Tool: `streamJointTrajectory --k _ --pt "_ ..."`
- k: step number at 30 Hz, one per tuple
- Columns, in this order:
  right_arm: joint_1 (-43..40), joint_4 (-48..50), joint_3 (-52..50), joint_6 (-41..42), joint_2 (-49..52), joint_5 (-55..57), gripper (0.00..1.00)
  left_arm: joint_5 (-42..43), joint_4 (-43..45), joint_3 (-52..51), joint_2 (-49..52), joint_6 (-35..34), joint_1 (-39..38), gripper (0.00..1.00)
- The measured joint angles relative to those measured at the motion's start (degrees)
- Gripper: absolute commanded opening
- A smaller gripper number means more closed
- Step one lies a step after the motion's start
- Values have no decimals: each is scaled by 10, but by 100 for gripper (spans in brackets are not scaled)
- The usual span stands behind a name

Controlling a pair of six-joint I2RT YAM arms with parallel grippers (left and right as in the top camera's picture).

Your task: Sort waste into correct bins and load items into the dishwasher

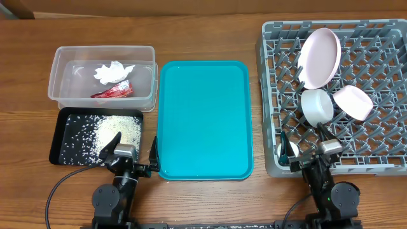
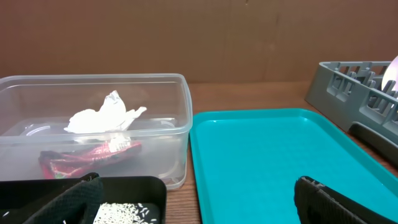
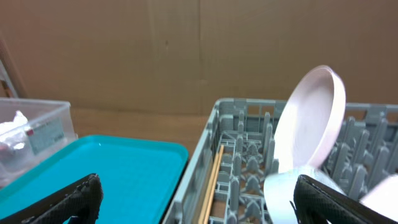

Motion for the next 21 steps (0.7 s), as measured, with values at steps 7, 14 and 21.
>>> streamJointTrajectory --k 7,14,21 --pt "0 1 0 0 -1 0 100 0 0 0 0 0 0 100" --pt "0 -31 0 0 -1 0 100 0 0 0 0 0 0 100" --pt "0 -31 0 0 -1 0 100 0 0 0 0 0 0 100"
